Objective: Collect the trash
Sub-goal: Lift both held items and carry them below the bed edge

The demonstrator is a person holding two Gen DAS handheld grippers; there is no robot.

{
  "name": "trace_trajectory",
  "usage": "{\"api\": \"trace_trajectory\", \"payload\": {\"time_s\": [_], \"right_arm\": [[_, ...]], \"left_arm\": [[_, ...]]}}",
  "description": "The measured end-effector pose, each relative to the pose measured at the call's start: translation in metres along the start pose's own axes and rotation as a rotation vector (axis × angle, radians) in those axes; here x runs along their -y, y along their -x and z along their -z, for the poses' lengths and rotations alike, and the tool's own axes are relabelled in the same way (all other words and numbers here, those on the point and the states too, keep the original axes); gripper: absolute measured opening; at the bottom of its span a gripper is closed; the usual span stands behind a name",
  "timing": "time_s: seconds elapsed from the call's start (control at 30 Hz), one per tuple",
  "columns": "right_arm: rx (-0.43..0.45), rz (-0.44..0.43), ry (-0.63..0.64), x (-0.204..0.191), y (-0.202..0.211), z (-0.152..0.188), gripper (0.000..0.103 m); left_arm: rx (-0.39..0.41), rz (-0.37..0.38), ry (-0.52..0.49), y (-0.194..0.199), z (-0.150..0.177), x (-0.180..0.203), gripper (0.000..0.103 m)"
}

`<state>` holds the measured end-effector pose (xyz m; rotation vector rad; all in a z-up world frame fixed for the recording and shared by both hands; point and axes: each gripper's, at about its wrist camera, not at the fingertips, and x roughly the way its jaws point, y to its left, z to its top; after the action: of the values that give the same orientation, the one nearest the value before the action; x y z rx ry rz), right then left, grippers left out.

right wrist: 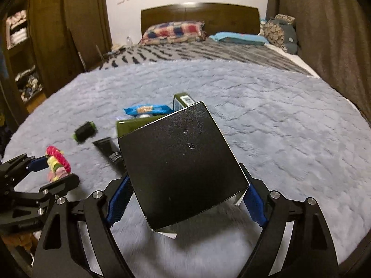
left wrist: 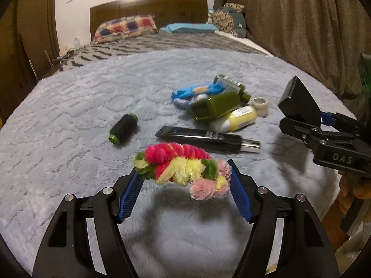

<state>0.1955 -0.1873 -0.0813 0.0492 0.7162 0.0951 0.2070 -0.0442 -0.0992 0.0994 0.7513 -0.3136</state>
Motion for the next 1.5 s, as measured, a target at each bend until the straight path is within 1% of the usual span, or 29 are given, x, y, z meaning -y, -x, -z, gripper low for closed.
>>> {"api": "trace_trajectory", "payload": {"time_s": [0.2, 0.37, 0.5, 0.6, 0.77, 0.87, 0.93, 1.13, 1.23, 1.5], "right_arm": [[0.066, 0.011, -0.019, 0.002, 0.058, 0.016, 0.084], [0.118, 0.013, -0.053, 0.001, 0.102, 0.043, 0.084], [0.123, -0.002, -0.079, -0.001, 0.122, 0.068, 0.084], [0.108, -0.015, -0.083, -0.005, 0.129, 0.085, 0.084], [0.084, -0.021, -0.069, -0.014, 0.139, 0.107, 0.084], [0.052, -0.026, -0.064, -0.017, 0.138, 0.124, 0.084], [0.014, -0.042, -0.068, -0.021, 0.133, 0.138, 0.084], [-0.125, -0.048, -0.07, -0.029, 0.103, 0.184, 0.084], [-0.183, -0.044, -0.077, -0.032, 0.085, 0.201, 0.084], [-0.298, -0.049, -0.141, -0.024, 0.047, 0.233, 0.084]], "left_arm": [[0.076, 0.004, 0.009, 0.051, 0.008, 0.011, 0.067], [0.148, 0.009, 0.0, 0.099, 0.027, 0.022, 0.067], [0.174, 0.021, -0.007, 0.126, 0.051, 0.032, 0.067], [0.173, 0.031, -0.011, 0.135, 0.066, 0.036, 0.067], [0.128, 0.039, -0.016, 0.138, 0.096, 0.042, 0.067], [0.08, 0.056, -0.008, 0.13, 0.118, 0.044, 0.067], [0.043, 0.062, -0.007, 0.122, 0.131, 0.046, 0.067], [-0.08, 0.092, -0.018, 0.088, 0.168, 0.054, 0.067], [-0.139, 0.091, -0.022, 0.068, 0.184, 0.055, 0.067], [-0.248, 0.092, -0.003, 0.027, 0.22, 0.048, 0.067]]}}
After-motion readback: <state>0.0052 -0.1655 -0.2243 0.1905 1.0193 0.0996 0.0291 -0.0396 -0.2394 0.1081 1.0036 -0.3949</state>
